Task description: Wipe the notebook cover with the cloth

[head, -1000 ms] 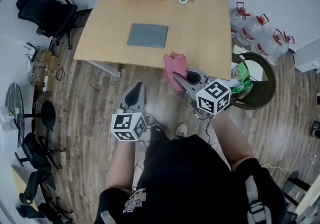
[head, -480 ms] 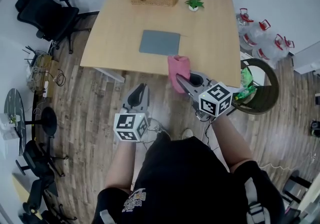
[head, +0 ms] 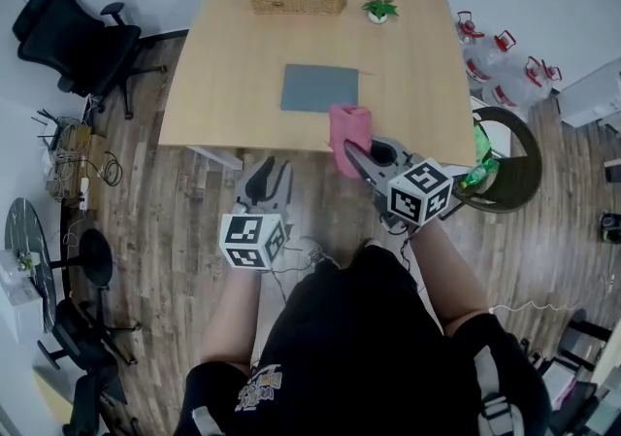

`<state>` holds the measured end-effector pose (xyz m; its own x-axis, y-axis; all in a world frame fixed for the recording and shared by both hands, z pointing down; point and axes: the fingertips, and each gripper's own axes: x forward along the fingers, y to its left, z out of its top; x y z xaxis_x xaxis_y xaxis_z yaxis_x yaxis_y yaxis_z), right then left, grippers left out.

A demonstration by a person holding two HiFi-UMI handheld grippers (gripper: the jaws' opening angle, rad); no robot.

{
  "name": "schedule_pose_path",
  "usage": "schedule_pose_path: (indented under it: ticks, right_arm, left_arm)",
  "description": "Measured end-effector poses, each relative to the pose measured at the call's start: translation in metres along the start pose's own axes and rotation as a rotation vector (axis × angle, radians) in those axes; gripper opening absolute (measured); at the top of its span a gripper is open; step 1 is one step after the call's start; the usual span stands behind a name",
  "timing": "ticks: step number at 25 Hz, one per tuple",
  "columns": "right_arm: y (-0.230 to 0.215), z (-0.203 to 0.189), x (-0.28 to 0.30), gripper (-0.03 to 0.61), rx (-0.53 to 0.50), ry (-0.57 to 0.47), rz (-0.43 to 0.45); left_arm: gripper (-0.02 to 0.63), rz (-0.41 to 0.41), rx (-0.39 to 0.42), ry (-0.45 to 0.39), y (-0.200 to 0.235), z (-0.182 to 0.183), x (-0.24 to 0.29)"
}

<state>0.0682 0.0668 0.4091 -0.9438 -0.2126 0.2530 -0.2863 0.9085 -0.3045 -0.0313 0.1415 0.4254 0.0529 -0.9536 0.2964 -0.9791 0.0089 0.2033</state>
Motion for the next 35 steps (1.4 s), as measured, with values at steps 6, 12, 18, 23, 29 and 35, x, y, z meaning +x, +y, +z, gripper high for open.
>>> schedule_pose_path:
  ticks: [6, 12, 18, 23, 29, 35]
  right_arm:
    - [0.002, 0.004, 0.016, 0.063, -0.019, 0.025, -0.005]
    - [-0.007, 0.004, 0.037, 0.063, -0.011, 0.056, 0.012]
    - [-0.026, 0.004, 0.07, 0.063, 0.012, 0.076, 0.047]
    - [-0.057, 0.006, 0.093, 0.063, 0.033, 0.094, 0.08]
    - [-0.107, 0.02, 0.12, 0.063, 0.053, 0.112, 0.108]
    - [-0.144, 0.028, 0.148, 0.063, 0.065, 0.14, 0.145]
  left_arm:
    - [0.13, -0.009, -0.015, 0.009, 0.016, -0.001, 0.003]
    - [0.14, 0.006, -0.033, 0.032, 0.029, -0.007, 0.012]
    - [0.147, 0.032, -0.041, 0.073, 0.05, -0.013, 0.035]
    - [0.152, 0.06, -0.052, 0.111, 0.063, -0.015, 0.073]
    - [0.156, 0.097, -0.05, 0.183, 0.076, -0.019, 0.124]
    - [0.157, 0.151, -0.055, 0.221, 0.103, -0.027, 0.173]
